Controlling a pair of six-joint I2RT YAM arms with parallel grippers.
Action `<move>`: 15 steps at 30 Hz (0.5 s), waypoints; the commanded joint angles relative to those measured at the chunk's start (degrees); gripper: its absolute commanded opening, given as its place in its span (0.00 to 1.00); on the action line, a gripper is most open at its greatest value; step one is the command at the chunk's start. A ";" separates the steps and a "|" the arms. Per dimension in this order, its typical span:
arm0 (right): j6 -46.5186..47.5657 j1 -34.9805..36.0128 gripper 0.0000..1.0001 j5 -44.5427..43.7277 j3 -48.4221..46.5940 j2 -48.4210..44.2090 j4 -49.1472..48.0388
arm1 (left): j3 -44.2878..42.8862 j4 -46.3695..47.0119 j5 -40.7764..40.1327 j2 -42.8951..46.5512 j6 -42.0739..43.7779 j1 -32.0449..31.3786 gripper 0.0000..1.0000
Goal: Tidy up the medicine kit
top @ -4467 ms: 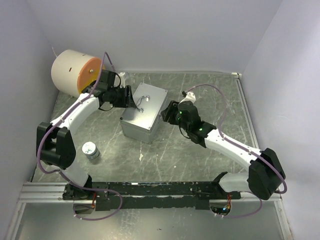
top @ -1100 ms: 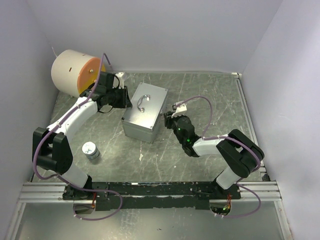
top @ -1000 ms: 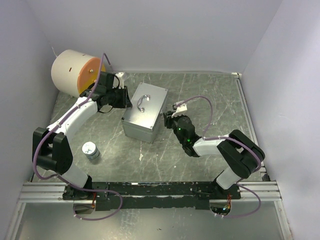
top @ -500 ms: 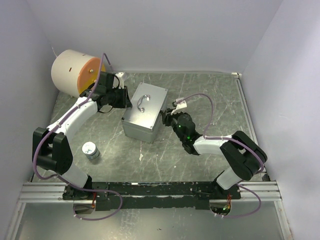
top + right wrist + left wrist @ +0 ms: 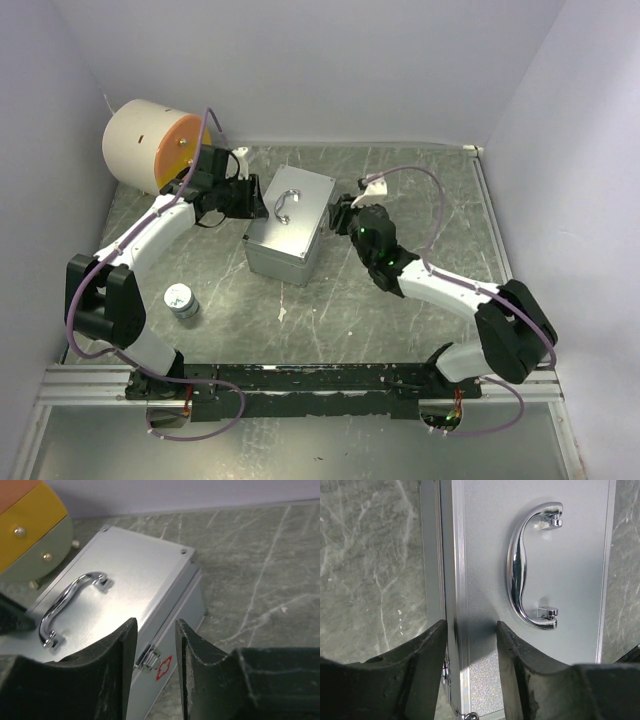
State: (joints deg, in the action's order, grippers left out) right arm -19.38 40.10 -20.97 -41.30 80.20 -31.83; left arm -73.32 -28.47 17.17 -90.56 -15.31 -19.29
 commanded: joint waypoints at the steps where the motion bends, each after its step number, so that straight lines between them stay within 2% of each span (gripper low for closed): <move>1: -9.19 -2.73 0.37 -3.14 -3.36 -1.45 17.31 | 2.96 -7.54 -0.59 -1.17 1.42 -0.40 0.56; 4: -13.14 -4.17 0.38 -1.68 -3.00 -1.97 21.96 | 3.05 -7.15 -0.30 -0.92 1.02 -0.38 0.57; 11: -15.79 -5.10 0.38 5.04 -4.04 1.26 26.82 | 2.92 -7.13 0.56 -1.68 0.81 -0.40 0.39; 15: -18.76 -5.50 0.34 6.14 -8.71 6.03 32.68 | 3.01 -6.96 0.90 -1.71 0.68 -0.40 0.34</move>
State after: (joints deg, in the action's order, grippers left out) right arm -33.95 35.18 -17.06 -45.65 82.37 -6.50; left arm -72.93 -28.47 18.24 -90.13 -15.88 -18.90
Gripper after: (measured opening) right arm 0.351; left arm 0.393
